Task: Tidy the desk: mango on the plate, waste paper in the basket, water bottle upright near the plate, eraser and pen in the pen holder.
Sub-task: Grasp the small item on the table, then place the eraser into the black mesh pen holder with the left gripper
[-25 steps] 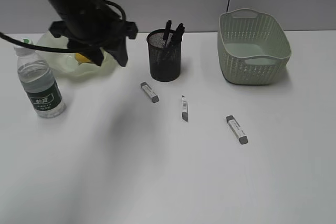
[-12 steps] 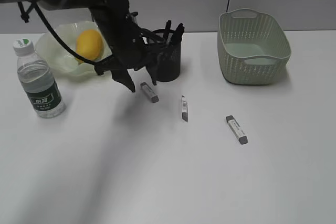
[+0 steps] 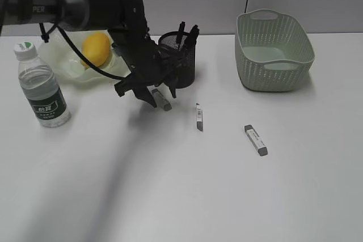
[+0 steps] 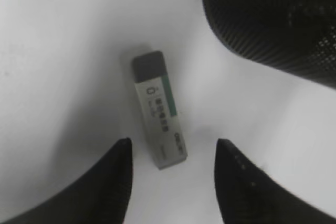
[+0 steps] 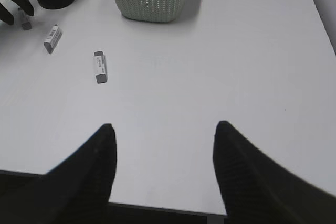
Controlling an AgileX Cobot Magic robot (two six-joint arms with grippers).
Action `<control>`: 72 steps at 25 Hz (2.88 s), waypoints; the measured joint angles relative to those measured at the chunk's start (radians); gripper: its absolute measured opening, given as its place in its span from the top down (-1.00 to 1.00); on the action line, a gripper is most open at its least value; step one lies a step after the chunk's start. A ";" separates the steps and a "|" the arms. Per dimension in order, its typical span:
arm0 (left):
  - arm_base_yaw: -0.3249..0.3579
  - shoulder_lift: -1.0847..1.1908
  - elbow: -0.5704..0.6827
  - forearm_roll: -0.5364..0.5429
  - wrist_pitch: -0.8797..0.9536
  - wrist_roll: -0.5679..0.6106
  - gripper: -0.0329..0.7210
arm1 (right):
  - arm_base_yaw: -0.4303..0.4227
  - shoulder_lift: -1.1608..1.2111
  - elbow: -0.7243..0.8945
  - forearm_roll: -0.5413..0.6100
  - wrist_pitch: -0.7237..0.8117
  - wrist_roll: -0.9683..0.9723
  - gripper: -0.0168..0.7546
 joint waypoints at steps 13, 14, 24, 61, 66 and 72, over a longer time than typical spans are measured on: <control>0.000 0.035 -0.011 0.029 -0.023 -0.028 -0.07 | 0.000 0.000 0.000 0.000 -0.002 0.012 -0.25; 0.000 0.035 -0.012 0.036 -0.018 -0.028 -0.04 | 0.000 0.000 0.000 0.000 -0.002 0.013 -0.25; 0.005 0.037 -0.023 0.110 0.055 -0.039 0.51 | 0.000 0.000 0.000 -0.001 -0.002 0.032 -0.25; -0.056 -0.013 -0.288 0.370 -0.186 0.049 0.51 | 0.000 0.000 0.000 -0.004 -0.003 0.052 -0.25; -0.055 0.003 -0.288 0.371 -0.136 0.051 0.51 | 0.000 0.000 0.000 -0.004 -0.004 0.052 -0.25; -0.055 0.016 -0.288 0.348 -0.089 0.078 0.42 | 0.000 0.000 0.000 -0.004 -0.004 0.052 -0.25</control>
